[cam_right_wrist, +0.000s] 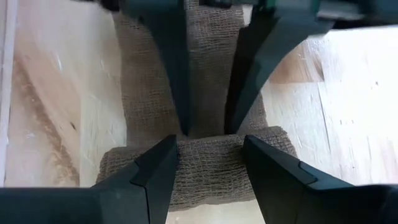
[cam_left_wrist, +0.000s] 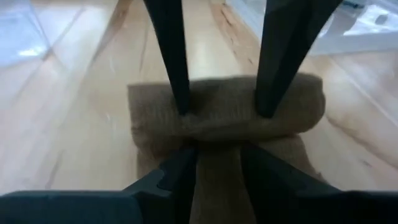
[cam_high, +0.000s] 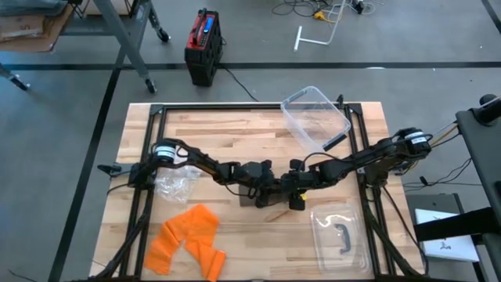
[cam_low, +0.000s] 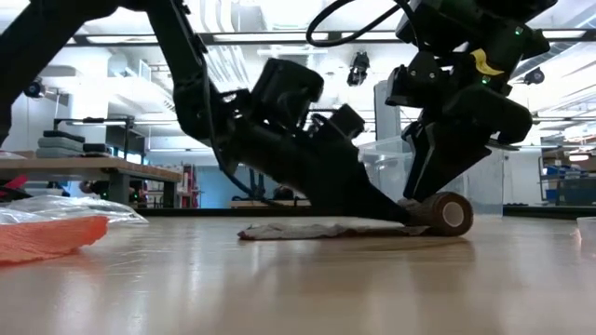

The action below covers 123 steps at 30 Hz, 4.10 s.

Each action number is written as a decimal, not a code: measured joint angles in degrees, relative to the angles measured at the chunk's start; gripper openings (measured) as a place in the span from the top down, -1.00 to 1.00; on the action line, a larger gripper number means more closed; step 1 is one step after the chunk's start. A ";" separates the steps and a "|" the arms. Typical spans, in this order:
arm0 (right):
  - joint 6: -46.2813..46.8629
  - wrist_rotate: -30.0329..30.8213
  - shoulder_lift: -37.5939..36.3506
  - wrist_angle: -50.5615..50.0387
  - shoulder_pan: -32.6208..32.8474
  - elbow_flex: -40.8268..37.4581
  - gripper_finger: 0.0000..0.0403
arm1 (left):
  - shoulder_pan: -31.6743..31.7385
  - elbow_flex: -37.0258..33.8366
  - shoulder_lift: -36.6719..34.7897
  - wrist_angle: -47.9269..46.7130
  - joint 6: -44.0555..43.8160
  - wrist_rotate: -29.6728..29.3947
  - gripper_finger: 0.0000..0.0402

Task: Roll bandage
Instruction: Uncoil the brown bandage

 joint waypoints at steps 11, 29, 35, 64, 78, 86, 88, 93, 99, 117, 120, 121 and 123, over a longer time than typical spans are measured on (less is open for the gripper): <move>0.20 -0.01 -1.18 -5.07 0.15 0.14 0.09 | -0.17 -0.36 -0.16 -8.28 1.52 0.05 0.41; 2.58 -0.15 -3.10 -18.09 2.16 -1.28 0.09 | -0.28 -13.87 -7.97 -5.71 -0.01 0.14 0.44; 3.08 0.92 -4.04 -14.90 2.16 -1.25 0.09 | -0.30 -13.65 -7.95 -5.25 -0.16 0.09 0.45; 10.46 5.95 9.82 11.77 3.51 5.79 0.09 | -0.30 -14.01 -11.25 -7.41 1.78 -0.17 0.46; 8.00 7.54 8.61 8.64 3.26 5.66 0.09 | -0.30 -16.00 -29.49 -24.40 2.66 -0.23 0.32; 7.16 7.46 8.50 7.55 3.26 5.59 0.09 | -2.41 -25.75 -35.68 -28.83 -6.69 -0.23 0.37; 6.42 7.46 8.50 7.56 3.20 5.57 0.09 | -3.06 -28.39 -35.03 -27.28 -7.92 -0.72 0.38; 6.05 7.32 8.50 7.70 2.89 5.53 0.09 | -3.19 -30.48 -32.45 -23.85 -9.12 -2.74 0.41; 7.10 7.32 8.50 7.53 2.88 5.45 0.09 | -2.82 -30.73 -33.57 -29.99 -7.50 -5.20 0.44; 7.58 7.34 8.52 7.69 2.86 5.35 0.09 | -2.73 -25.92 -40.33 -26.49 -4.54 -7.91 0.48; 7.61 7.34 8.57 7.71 2.88 5.35 0.09 | -2.93 -25.59 -34.93 -24.63 -6.30 -7.75 0.50; 7.61 7.33 8.56 7.53 2.89 5.35 0.09 | -2.93 -25.63 -33.27 -24.31 -6.86 -7.73 0.50; 7.61 7.25 8.44 6.78 2.91 5.35 0.09 | -2.93 -25.65 -30.27 -25.78 -7.19 -7.71 0.51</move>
